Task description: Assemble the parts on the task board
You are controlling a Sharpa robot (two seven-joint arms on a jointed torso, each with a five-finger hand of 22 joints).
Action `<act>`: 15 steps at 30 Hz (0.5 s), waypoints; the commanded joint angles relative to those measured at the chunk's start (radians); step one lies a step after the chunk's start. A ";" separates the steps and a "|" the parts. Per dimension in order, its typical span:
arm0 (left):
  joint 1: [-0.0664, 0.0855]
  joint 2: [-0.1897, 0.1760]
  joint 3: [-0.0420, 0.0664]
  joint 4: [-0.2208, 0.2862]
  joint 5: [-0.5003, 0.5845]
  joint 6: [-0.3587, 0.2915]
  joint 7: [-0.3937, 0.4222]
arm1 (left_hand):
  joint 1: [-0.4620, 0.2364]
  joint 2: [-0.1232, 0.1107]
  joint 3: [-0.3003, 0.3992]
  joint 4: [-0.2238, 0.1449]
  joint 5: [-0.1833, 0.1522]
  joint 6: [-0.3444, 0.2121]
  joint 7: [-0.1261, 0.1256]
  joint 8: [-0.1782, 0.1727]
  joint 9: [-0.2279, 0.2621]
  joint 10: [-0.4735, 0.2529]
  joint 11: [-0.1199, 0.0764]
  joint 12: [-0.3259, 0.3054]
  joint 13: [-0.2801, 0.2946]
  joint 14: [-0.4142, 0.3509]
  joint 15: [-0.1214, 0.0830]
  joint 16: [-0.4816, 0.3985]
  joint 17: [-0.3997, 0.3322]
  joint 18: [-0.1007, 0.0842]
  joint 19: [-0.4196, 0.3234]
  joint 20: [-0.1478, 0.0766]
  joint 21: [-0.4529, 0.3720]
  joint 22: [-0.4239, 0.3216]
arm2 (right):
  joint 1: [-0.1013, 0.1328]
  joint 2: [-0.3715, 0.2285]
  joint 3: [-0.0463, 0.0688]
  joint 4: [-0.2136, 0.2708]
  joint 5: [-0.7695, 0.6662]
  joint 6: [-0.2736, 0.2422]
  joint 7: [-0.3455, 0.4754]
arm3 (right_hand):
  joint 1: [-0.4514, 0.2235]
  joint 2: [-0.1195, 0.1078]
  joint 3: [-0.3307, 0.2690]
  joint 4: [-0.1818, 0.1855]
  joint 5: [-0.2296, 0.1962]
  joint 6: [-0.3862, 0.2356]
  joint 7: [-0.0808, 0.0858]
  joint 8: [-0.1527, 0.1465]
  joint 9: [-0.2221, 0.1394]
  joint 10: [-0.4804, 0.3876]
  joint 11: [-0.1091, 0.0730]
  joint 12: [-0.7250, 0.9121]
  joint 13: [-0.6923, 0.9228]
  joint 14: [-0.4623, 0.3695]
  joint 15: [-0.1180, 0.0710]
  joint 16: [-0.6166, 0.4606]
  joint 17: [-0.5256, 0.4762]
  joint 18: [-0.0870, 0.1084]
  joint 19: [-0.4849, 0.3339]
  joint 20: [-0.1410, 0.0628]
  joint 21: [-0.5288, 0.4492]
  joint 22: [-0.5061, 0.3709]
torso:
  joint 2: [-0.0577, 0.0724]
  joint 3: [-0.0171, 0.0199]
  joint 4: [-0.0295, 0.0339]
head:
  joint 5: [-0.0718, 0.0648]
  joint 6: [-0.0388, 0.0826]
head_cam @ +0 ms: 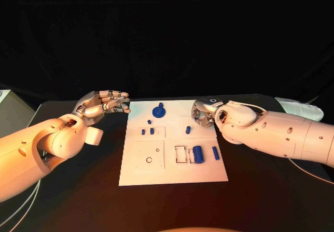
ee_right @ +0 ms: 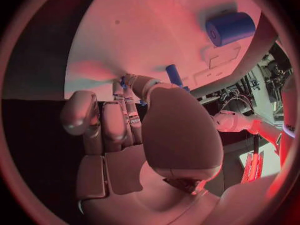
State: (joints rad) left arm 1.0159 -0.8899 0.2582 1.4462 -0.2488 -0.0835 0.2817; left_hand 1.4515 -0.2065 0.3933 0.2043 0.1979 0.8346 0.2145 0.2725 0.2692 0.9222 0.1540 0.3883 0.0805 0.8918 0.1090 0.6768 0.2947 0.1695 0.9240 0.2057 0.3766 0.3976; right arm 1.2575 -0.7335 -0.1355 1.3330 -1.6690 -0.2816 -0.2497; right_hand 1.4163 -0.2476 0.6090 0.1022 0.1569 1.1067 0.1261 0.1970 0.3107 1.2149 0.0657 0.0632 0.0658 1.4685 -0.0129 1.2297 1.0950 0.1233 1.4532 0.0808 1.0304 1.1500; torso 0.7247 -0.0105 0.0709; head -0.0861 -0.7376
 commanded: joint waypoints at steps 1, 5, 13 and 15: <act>0.000 0.000 0.001 0.004 -0.005 0.000 -0.002 | 0.011 -0.001 -0.003 -0.003 0.003 -0.006 0.006 -0.007 -0.001 0.001 0.009 -0.007 -0.002 0.009 -0.001 -0.006 0.001 0.011 0.007 0.003 -0.006 -0.002 | -0.006 0.005 -0.002 0.005 -0.016 0.021 -0.002 | -0.009 0.012 0.012 -0.001 0.023 0.013 -0.002 0.009 0.007 0.018 -0.001 0.006 0.003 0.024 -0.010 0.010 0.002 -0.021 0.004 -0.008 0.012 0.007 | -0.001 -0.0002 -0.0006 | -0.002 -0.001; 0.000 -0.001 0.001 0.003 -0.006 0.000 -0.003 | 0.012 -0.001 -0.004 -0.003 0.003 -0.006 0.006 -0.007 -0.002 0.000 0.009 -0.007 -0.002 0.009 0.000 -0.007 0.001 0.011 0.008 0.003 -0.006 -0.002 | -0.008 0.005 -0.002 0.008 -0.031 -0.010 -0.023 | -0.002 0.032 0.029 -0.016 0.050 0.019 -0.004 0.021 0.021 0.040 -0.007 0.006 0.004 0.025 -0.015 0.021 0.007 -0.024 0.008 -0.013 0.031 0.023 | -0.002 -0.0001 -0.0001 | -0.002 0.000; 0.000 -0.001 0.001 0.002 -0.009 0.001 -0.004 | 0.013 -0.001 -0.004 -0.004 0.003 -0.007 0.006 -0.007 -0.002 0.000 0.009 -0.008 -0.002 0.010 0.000 -0.007 0.001 0.011 0.008 0.003 -0.006 -0.002 | -0.010 -0.001 -0.002 0.021 -0.051 -0.074 -0.044 | 0.006 0.045 0.060 -0.037 0.034 0.012 -0.002 0.028 0.033 0.052 -0.007 0.004 0.005 0.028 -0.016 0.038 0.018 -0.028 0.013 -0.015 0.054 0.044 | -0.001 -0.0002 -0.0003 | -0.002 0.003; 0.000 -0.001 0.001 0.001 -0.010 0.001 -0.003 | 0.014 -0.001 -0.004 -0.004 0.003 -0.007 0.007 -0.007 -0.002 -0.001 0.010 -0.008 -0.002 0.010 0.000 -0.008 0.002 0.011 0.009 0.003 -0.006 -0.002 | -0.011 -0.003 -0.002 0.026 -0.053 -0.087 -0.044 | 0.005 0.045 0.061 -0.039 0.033 0.013 -0.002 0.029 0.035 0.054 -0.008 0.004 0.005 0.028 -0.016 0.039 0.020 -0.029 0.014 -0.016 0.058 0.047 | -0.002 -0.0002 -0.0004 | -0.003 0.004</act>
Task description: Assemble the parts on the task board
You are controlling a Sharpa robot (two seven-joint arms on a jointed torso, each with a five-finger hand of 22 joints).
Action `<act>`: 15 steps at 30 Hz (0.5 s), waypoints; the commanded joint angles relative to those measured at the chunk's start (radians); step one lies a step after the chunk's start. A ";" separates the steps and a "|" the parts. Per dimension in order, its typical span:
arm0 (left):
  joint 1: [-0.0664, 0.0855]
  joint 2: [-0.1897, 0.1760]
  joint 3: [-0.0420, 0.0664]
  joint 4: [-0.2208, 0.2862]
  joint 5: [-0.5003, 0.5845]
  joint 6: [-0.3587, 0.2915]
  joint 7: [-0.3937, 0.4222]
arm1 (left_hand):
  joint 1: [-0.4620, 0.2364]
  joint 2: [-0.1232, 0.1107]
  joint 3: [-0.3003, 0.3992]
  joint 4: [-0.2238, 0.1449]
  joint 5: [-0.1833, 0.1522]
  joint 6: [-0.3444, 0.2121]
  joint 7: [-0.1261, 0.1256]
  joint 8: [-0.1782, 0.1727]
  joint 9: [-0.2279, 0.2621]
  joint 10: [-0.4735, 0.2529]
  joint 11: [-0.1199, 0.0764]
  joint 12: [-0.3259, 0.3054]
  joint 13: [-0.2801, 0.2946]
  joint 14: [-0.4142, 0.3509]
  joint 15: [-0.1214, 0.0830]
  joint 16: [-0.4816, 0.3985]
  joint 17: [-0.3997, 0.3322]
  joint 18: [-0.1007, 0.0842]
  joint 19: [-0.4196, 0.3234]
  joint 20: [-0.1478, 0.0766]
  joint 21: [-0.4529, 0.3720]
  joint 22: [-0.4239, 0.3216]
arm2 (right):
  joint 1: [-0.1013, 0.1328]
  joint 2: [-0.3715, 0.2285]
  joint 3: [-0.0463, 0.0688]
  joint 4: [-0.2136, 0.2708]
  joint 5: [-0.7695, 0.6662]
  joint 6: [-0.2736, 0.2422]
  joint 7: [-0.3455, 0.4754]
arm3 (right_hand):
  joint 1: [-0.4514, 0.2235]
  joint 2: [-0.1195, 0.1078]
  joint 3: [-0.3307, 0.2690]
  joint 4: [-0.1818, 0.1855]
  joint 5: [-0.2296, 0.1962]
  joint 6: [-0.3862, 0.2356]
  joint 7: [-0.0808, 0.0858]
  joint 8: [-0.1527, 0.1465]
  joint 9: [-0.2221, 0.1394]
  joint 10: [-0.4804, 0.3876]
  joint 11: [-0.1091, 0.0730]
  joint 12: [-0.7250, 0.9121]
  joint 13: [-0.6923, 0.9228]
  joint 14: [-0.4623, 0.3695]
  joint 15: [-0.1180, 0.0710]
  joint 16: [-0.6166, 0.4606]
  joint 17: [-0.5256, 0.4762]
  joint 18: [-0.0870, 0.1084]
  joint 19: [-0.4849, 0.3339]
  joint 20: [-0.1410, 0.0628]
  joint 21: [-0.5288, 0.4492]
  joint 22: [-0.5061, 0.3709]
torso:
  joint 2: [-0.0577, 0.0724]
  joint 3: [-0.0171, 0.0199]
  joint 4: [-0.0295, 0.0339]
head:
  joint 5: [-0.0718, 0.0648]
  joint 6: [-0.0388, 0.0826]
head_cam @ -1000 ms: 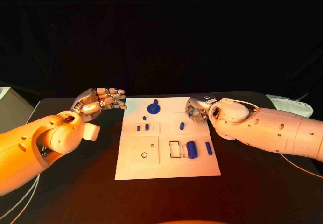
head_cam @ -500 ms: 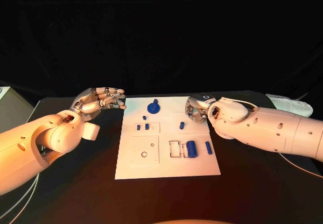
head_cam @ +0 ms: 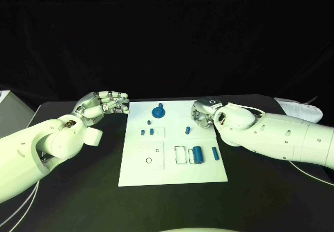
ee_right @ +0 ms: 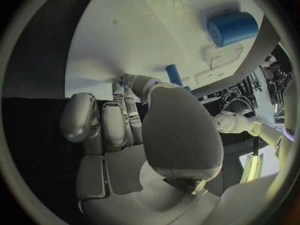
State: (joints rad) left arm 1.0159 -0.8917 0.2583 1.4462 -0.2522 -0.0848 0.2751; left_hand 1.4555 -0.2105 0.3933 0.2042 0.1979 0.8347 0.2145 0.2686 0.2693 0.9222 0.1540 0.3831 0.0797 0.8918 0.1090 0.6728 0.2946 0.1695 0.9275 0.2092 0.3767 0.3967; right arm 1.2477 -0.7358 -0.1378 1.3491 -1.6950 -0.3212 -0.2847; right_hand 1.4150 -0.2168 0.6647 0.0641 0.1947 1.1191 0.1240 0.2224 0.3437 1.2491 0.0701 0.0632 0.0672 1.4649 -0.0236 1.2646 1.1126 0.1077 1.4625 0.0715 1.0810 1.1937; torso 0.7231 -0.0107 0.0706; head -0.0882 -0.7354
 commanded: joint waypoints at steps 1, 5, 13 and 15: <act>0.000 0.001 0.001 0.001 -0.007 0.002 0.003 | 0.010 0.003 -0.004 -0.004 0.003 -0.007 0.007 -0.003 -0.002 -0.001 0.010 -0.003 -0.001 0.010 0.000 -0.004 0.002 0.011 0.005 -0.001 -0.006 -0.001 | -0.001 -0.001 0.000 0.011 -0.027 -0.050 -0.009 | 0.006 0.014 0.006 -0.001 -0.005 0.000 0.000 0.004 0.002 0.020 -0.012 0.004 0.004 0.032 -0.005 0.004 0.002 -0.013 0.004 -0.006 0.007 0.003 | 0.000 0.0000 -0.0001 | 0.000 0.002; 0.000 0.001 0.001 -0.001 -0.013 0.002 0.004 | 0.010 0.003 -0.004 -0.004 0.003 -0.007 0.007 -0.003 -0.002 -0.001 0.010 -0.003 -0.001 0.010 0.000 -0.004 0.002 0.011 0.005 -0.001 -0.006 -0.001 | -0.001 -0.008 0.000 0.025 -0.030 -0.079 -0.009 | 0.005 0.014 0.007 -0.002 -0.006 0.001 0.000 0.005 0.004 0.022 -0.012 0.004 0.004 0.032 -0.005 0.008 0.005 -0.015 0.007 -0.006 0.016 0.011 | 0.000 0.0001 -0.0005 | 0.001 0.003; -0.001 0.004 0.001 -0.007 -0.016 0.001 0.005 | 0.010 0.002 -0.005 -0.005 0.003 -0.008 0.007 -0.003 -0.002 -0.002 0.010 -0.004 -0.002 0.010 0.000 -0.005 0.002 0.011 0.006 -0.001 -0.007 -0.002 | 0.002 -0.041 0.007 0.075 -0.031 -0.117 -0.013 | 0.003 0.013 0.009 -0.004 -0.008 0.001 0.001 0.007 0.006 0.025 -0.012 0.004 0.004 0.034 -0.005 0.014 0.012 -0.017 0.009 -0.007 0.027 0.019 | -0.002 -0.0003 -0.0014 | 0.000 0.004; -0.001 0.006 0.001 -0.008 -0.016 0.000 0.004 | 0.010 0.001 -0.006 -0.005 0.003 -0.009 0.008 -0.004 -0.002 -0.003 0.011 -0.004 -0.002 0.010 0.001 -0.006 0.003 0.011 0.006 0.000 -0.008 -0.002 | 0.006 -0.059 0.010 0.101 -0.016 -0.114 -0.014 | 0.000 0.011 0.011 -0.006 -0.008 0.002 0.000 0.010 0.009 0.028 -0.013 0.005 0.005 0.036 -0.006 0.021 0.018 -0.019 0.012 -0.007 0.039 0.029 | -0.001 -0.0008 0.0010 | -0.001 0.004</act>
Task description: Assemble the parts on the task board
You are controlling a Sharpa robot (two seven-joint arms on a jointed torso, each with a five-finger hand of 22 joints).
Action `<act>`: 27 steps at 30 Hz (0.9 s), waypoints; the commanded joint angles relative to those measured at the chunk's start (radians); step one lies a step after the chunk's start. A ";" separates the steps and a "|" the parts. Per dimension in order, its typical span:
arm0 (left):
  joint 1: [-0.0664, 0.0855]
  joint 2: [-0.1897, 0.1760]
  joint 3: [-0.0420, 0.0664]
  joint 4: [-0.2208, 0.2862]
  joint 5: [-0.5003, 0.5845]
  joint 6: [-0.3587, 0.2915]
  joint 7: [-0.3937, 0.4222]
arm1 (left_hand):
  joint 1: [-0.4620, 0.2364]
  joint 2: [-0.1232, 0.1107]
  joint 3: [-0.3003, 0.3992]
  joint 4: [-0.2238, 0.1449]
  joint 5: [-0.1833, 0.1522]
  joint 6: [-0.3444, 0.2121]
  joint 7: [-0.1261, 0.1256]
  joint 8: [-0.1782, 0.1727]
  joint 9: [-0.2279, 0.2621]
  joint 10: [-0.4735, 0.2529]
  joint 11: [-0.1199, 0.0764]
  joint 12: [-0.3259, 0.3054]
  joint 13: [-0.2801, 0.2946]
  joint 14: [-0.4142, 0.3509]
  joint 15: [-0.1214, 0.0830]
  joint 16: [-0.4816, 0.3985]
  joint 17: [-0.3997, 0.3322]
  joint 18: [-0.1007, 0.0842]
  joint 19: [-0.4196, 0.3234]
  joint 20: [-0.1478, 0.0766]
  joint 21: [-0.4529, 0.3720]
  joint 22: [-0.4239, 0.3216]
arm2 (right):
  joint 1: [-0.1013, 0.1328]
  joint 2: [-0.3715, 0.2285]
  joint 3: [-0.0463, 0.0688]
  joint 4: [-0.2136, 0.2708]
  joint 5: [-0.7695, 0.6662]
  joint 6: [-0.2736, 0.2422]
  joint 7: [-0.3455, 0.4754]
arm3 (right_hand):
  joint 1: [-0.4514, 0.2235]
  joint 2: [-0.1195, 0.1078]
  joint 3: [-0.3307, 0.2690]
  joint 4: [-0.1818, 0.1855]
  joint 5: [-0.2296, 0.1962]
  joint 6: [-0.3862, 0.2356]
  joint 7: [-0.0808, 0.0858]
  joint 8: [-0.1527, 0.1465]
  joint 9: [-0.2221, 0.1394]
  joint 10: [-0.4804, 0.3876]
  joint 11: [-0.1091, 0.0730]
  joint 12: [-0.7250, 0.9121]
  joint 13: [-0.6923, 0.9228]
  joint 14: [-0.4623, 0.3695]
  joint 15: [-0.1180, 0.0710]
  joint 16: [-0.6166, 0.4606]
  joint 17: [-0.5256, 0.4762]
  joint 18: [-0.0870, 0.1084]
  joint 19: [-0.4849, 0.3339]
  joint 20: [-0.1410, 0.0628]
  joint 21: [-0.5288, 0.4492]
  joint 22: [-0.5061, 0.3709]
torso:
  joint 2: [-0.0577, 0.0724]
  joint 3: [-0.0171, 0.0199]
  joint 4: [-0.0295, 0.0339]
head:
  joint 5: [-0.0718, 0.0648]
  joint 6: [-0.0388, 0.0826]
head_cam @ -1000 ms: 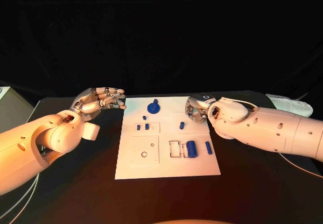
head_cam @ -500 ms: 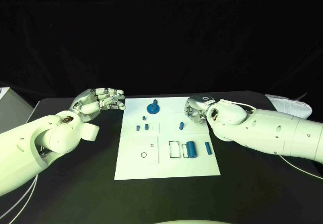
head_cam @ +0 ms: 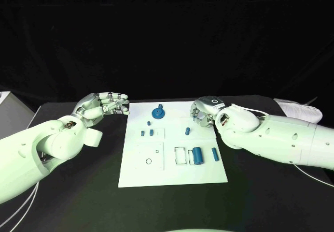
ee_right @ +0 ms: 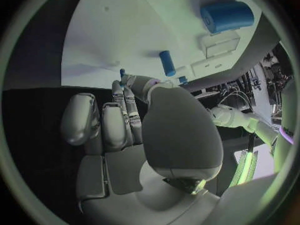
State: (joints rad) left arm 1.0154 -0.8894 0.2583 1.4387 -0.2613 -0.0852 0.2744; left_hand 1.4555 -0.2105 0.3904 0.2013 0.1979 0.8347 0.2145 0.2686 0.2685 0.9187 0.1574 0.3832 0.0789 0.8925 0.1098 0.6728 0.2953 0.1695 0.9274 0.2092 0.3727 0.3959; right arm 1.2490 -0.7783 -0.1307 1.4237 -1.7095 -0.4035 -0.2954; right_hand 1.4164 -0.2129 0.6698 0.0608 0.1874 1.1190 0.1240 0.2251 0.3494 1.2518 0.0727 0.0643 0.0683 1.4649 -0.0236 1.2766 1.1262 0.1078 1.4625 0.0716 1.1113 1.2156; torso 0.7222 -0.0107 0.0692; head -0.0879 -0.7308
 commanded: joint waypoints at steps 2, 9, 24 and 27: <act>-0.001 0.004 0.001 -0.001 -0.007 0.000 0.005 | 0.009 0.001 -0.004 -0.002 0.003 -0.010 0.009 -0.004 -0.001 0.000 0.008 -0.005 -0.001 0.009 0.000 -0.006 0.002 0.011 0.006 0.000 -0.004 -0.002 | 0.008 -0.033 0.005 0.052 0.014 -0.030 -0.003 | -0.001 0.007 0.006 -0.003 -0.001 0.002 0.000 0.007 0.004 0.026 -0.016 0.004 0.004 0.036 -0.006 0.009 0.005 -0.019 0.012 -0.007 0.009 0.007 | 0.000 -0.0012 0.0029 | -0.001 -0.001; -0.002 0.008 0.001 -0.001 -0.006 -0.007 0.009 | 0.009 0.001 -0.005 -0.001 0.003 -0.011 0.009 -0.005 -0.001 -0.001 0.008 -0.005 -0.002 0.009 0.001 -0.007 0.002 0.010 0.007 0.000 -0.005 -0.002 | 0.011 -0.076 0.008 0.156 0.068 -0.066 0.025 | -0.002 0.007 0.007 -0.004 0.000 0.002 0.000 0.008 0.005 0.026 -0.015 0.003 0.004 0.035 -0.006 0.008 0.002 -0.019 0.012 -0.007 0.007 0.006 | -0.001 -0.0007 0.0004 | 0.011 -0.002; -0.015 0.015 0.001 0.008 0.005 -0.036 0.024 | 0.010 0.003 -0.005 -0.001 0.003 -0.011 0.010 -0.005 -0.001 -0.001 0.009 -0.005 -0.002 0.009 0.001 -0.008 0.003 0.010 0.007 0.000 -0.006 -0.002 | -0.052 -0.044 0.008 0.273 0.111 -0.210 0.117 | -0.002 0.006 0.012 -0.008 0.003 0.000 0.001 0.009 0.007 0.023 -0.015 0.001 0.003 0.035 -0.006 0.010 0.003 -0.019 0.011 -0.007 0.009 0.008 | -0.017 -0.0093 -0.0029 | 0.063 -0.017; -0.015 0.017 0.001 0.010 0.007 -0.040 0.026 | 0.010 0.003 -0.005 -0.001 0.003 -0.011 0.010 -0.005 -0.001 -0.001 0.009 -0.005 -0.002 0.009 0.001 -0.008 0.003 0.010 0.007 0.000 -0.006 -0.002 | -0.070 -0.023 0.007 0.263 0.099 -0.213 0.113 | -0.002 0.006 0.012 -0.009 0.003 -0.001 0.002 0.009 0.008 0.023 -0.014 0.000 0.003 0.035 -0.005 0.009 0.001 -0.019 0.011 -0.007 0.007 0.006 | -0.021 -0.0105 -0.0029 | 0.074 -0.022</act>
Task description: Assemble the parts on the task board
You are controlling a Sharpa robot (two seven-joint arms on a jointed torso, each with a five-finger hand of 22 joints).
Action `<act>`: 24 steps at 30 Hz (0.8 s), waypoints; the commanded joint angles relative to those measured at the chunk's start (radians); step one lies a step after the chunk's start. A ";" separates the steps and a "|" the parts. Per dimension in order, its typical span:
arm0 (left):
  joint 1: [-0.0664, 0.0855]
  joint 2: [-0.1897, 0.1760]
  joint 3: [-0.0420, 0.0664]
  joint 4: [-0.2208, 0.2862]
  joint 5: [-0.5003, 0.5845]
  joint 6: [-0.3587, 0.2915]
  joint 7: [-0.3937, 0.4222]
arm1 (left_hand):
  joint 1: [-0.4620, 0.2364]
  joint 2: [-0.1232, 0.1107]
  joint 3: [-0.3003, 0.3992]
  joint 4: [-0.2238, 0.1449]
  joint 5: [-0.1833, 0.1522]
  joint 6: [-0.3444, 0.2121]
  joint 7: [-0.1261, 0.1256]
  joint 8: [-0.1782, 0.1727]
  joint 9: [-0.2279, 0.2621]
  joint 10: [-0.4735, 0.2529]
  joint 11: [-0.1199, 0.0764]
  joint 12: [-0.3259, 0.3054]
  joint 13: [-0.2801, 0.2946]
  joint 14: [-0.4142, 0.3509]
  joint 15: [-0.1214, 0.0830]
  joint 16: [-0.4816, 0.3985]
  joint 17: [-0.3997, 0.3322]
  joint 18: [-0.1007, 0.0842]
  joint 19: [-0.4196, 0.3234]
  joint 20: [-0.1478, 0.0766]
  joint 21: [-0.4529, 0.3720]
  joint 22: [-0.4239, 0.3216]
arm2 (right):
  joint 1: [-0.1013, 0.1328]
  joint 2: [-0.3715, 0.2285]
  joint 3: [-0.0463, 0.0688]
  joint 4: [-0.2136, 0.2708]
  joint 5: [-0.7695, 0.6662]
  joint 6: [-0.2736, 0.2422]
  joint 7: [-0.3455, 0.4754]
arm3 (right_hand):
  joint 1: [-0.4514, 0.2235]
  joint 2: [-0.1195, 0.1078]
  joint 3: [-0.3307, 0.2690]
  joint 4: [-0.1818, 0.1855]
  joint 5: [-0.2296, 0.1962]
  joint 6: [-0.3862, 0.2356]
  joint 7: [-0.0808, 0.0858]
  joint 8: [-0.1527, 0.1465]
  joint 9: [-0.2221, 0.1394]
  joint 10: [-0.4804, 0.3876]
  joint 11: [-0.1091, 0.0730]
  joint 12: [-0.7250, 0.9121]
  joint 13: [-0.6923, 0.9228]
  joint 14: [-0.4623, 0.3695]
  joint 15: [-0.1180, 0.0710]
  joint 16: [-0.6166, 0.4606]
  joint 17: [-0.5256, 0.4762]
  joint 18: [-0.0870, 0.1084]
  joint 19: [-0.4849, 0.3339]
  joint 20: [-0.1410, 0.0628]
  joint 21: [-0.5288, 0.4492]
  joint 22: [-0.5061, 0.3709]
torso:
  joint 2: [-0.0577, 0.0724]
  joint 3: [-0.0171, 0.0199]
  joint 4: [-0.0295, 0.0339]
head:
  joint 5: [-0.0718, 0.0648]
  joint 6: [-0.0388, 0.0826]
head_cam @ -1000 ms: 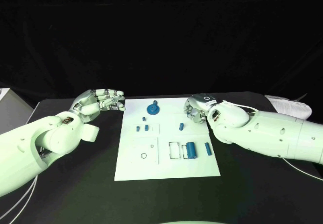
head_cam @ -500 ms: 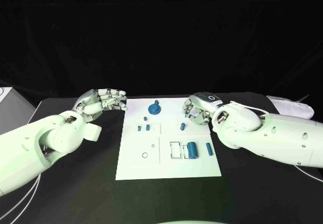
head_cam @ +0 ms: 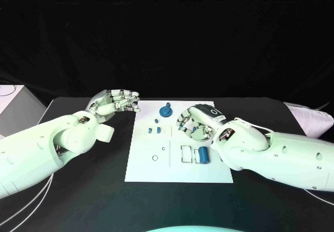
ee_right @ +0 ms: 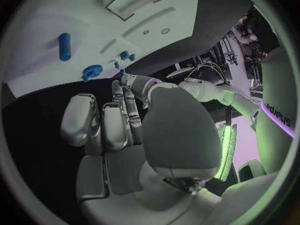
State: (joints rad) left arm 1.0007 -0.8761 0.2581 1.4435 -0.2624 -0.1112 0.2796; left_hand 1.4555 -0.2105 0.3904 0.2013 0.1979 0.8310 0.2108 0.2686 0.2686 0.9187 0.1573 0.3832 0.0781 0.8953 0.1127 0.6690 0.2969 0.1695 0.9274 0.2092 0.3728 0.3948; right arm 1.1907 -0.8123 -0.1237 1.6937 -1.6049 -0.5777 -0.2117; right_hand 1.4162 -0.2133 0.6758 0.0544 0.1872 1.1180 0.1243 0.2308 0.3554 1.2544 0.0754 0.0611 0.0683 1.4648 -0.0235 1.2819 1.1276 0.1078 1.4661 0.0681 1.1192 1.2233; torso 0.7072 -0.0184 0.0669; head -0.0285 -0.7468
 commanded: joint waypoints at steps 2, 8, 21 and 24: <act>-0.001 0.004 0.001 0.006 0.009 -0.018 0.021 | 0.010 0.003 -0.005 -0.001 0.003 -0.007 0.013 -0.005 -0.002 -0.001 0.009 -0.005 -0.001 0.007 -0.002 -0.004 0.001 0.010 0.007 0.000 -0.006 -0.001 | -0.023 0.025 -0.001 -0.012 -0.012 -0.042 0.025 | -0.002 0.007 0.006 -0.002 0.003 0.000 0.001 0.003 0.002 0.020 -0.017 0.003 0.002 0.035 -0.005 0.004 -0.001 -0.019 0.007 -0.004 -0.001 -0.001 | -0.007 -0.0044 0.0006 | 0.021 -0.010; -0.001 0.006 0.001 0.009 0.014 -0.030 0.023 | 0.010 0.003 -0.005 -0.001 0.004 -0.007 0.013 -0.004 -0.001 0.000 0.009 -0.005 -0.001 0.007 -0.002 -0.005 0.002 0.010 0.008 0.000 -0.006 -0.002 | -0.056 0.070 -0.004 -0.037 -0.046 -0.044 0.004 | -0.001 0.007 0.008 -0.004 0.004 -0.001 0.002 0.003 0.003 0.020 -0.017 0.003 0.002 0.034 -0.005 0.004 -0.002 -0.019 0.007 -0.003 -0.001 -0.001 | -0.008 -0.0043 -0.0007 | 0.037 -0.018; -0.001 0.008 0.001 0.020 0.021 -0.043 0.026 | 0.010 0.004 -0.006 -0.001 0.004 -0.006 0.013 -0.004 -0.001 0.000 0.009 -0.004 -0.001 0.007 -0.002 -0.006 0.002 0.010 0.008 0.000 -0.007 -0.002 | -0.110 0.148 -0.011 -0.110 -0.097 -0.028 -0.027 | -0.001 0.006 0.010 -0.006 0.005 -0.002 0.003 0.003 0.003 0.019 -0.016 0.003 0.002 0.034 -0.005 0.005 -0.001 -0.018 0.006 -0.003 -0.003 -0.002 | -0.005 -0.0037 0.0003 | 0.057 -0.033; -0.001 0.007 0.001 0.021 0.022 -0.043 0.025 | 0.010 0.004 -0.006 -0.001 0.004 -0.006 0.013 -0.004 -0.001 0.000 0.009 -0.004 -0.001 0.007 -0.002 -0.006 0.002 0.010 0.008 0.000 -0.007 -0.002 | -0.118 0.160 -0.012 -0.119 -0.107 -0.025 -0.033 | -0.001 0.006 0.011 -0.007 0.005 -0.002 0.003 0.004 0.004 0.019 -0.016 0.003 0.002 0.034 -0.005 0.004 -0.003 -0.018 0.006 -0.003 -0.005 -0.003 | -0.005 -0.0036 0.0004 | 0.061 -0.037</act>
State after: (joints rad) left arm 0.9999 -0.8704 0.2580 1.4605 -0.2512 -0.1491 0.2890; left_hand 1.4594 -0.2065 0.3905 0.2014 0.1979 0.8310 0.2107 0.2686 0.2688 0.9188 0.1573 0.3832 0.0782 0.8953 0.1127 0.6691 0.2978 0.1694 0.9273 0.2092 0.3728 0.3940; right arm 1.0757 -0.6561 -0.1355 1.5774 -1.6718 -0.6090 -0.2309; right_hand 1.4122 -0.2179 0.6804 0.0491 0.1859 1.1165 0.1229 0.2305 0.3579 1.2544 0.0754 0.0625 0.0685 1.4649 -0.0234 1.2818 1.1267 0.1078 1.4660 0.0682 1.1192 1.2208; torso 0.7015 -0.0225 0.0673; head 0.0280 -0.7792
